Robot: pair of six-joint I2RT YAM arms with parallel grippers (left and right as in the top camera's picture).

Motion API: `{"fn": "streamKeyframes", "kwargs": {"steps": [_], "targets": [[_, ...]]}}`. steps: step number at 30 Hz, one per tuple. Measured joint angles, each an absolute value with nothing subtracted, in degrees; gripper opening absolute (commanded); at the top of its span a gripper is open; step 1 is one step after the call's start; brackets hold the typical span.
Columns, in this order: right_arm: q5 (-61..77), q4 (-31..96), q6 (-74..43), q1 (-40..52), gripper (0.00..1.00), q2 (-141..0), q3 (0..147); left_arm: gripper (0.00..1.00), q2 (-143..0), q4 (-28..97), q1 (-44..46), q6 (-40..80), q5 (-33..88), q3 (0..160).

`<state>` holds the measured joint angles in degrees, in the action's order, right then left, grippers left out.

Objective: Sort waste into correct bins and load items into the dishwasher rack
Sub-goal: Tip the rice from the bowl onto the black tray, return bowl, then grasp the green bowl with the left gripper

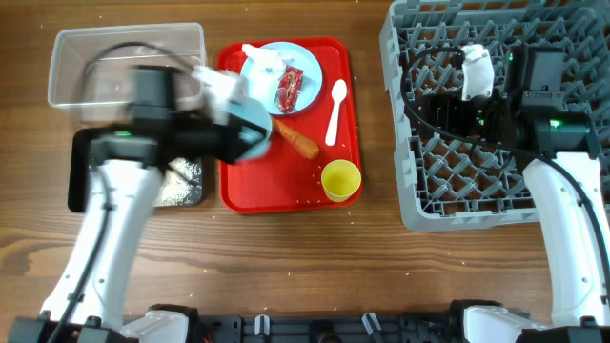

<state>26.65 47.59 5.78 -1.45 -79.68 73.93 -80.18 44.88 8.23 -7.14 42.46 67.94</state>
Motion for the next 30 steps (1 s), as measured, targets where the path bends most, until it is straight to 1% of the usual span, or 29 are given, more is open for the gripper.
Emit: {"fn": "streamKeyframes", "kwargs": {"steps": [1,3,6,8,11,12,13,14,15,16,18,21,23,25,27,30], "targets": [[26.6,47.6,5.6,-1.5,0.96,-79.7,73.9,0.04,-81.1,44.5,14.9,-4.6,34.8,67.9],[26.5,47.6,5.6,-1.5,0.96,-79.7,73.9,0.04,-83.9,44.5,23.2,-1.7,24.2,67.9],[26.5,47.7,5.6,-1.5,0.96,-79.7,73.9,0.04,-92.0,43.2,32.8,0.6,8.7,67.9],[26.5,48.2,5.6,-1.5,0.96,-79.7,73.9,0.04,-96.8,41.8,35.5,1.0,2.9,67.9],[26.5,48.9,5.6,-1.5,0.97,-79.7,73.9,0.04,-102.4,40.5,36.4,1.3,-0.9,67.9],[26.5,48.9,5.6,-1.5,0.97,-79.7,73.9,0.09,-104.0,40.2,36.4,1.3,-1.8,67.9],[26.5,49.0,5.6,-1.5,0.97,-79.7,73.9,0.23,-105.0,40.2,36.4,1.3,-2.2,67.9],[26.5,49.1,5.6,-1.5,0.97,-79.7,73.9,0.41,-105.4,40.2,36.4,1.5,-2.3,67.9],[26.5,49.1,5.6,-1.5,0.97,-79.7,73.9,0.64,-105.4,40.2,36.4,1.7,-2.3,67.9],[26.5,49.1,5.6,-1.5,0.97,-79.7,73.9,0.76,-105.4,40.1,36.4,1.7,-2.3,67.9],[26.5,49.1,5.6,-1.5,0.97,-79.7,73.9,0.86,-105.4,40.0,36.4,1.9,-2.3,67.9],[26.5,49.0,5.6,-1.5,0.97,-79.7,73.9,0.91,-105.4,41.1,36.4,2.2,-2.3,68.1],[26.5,48.7,5.6,-1.5,0.97,-79.7,73.9,0.92,-105.4,42.9,36.2,2.1,-2.5,70.0],[26.5,48.4,5.6,-1.5,0.97,-79.7,73.9,0.9,-105.5,43.5,34.7,2.1,-2.7,75.3],[26.5,48.4,5.6,-1.5,0.97,-79.7,73.9,0.86,-105.5,39.6,31.7,2.1,-3.0,80.5],[26.5,48.4,5.6,-1.5,0.97,-79.7,73.9,0.8,-105.4,35.6,26.6,2.2,-3.4,82.4]]}}
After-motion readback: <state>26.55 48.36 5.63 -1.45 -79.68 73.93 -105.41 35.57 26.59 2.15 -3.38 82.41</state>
